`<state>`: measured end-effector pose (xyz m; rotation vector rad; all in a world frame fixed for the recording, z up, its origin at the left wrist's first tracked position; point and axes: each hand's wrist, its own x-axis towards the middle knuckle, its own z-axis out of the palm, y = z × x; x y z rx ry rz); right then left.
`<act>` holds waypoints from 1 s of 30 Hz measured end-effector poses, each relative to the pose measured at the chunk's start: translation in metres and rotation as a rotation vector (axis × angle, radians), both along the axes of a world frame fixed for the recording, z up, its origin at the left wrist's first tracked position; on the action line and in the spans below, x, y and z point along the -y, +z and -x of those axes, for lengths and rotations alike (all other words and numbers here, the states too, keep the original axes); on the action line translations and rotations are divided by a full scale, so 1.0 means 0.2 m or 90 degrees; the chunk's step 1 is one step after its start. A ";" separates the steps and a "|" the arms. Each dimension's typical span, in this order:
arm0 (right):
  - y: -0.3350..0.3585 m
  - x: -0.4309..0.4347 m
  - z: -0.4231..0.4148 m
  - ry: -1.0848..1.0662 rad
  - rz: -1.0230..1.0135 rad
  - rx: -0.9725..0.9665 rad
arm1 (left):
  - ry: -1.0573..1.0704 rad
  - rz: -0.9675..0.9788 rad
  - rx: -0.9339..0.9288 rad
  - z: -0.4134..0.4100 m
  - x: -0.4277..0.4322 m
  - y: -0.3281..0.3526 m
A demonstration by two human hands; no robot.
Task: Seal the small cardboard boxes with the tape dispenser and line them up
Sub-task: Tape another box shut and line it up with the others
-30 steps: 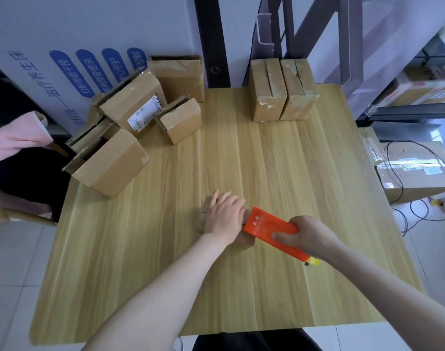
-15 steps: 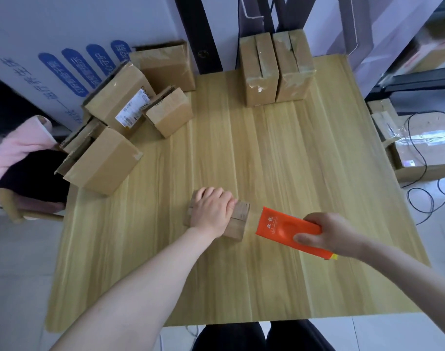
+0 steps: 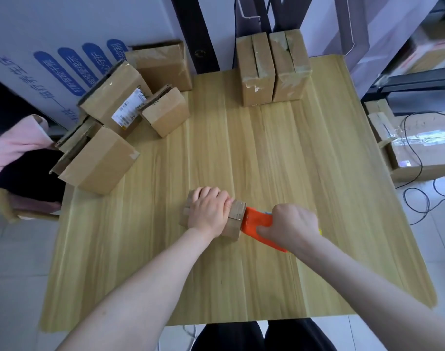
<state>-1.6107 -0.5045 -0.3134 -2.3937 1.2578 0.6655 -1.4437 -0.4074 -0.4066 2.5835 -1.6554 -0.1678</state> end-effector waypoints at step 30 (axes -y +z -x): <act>0.41 -0.13 0.25 -0.289 -0.240 0.601 | 0.307 0.166 -0.954 0.02 -0.01 0.85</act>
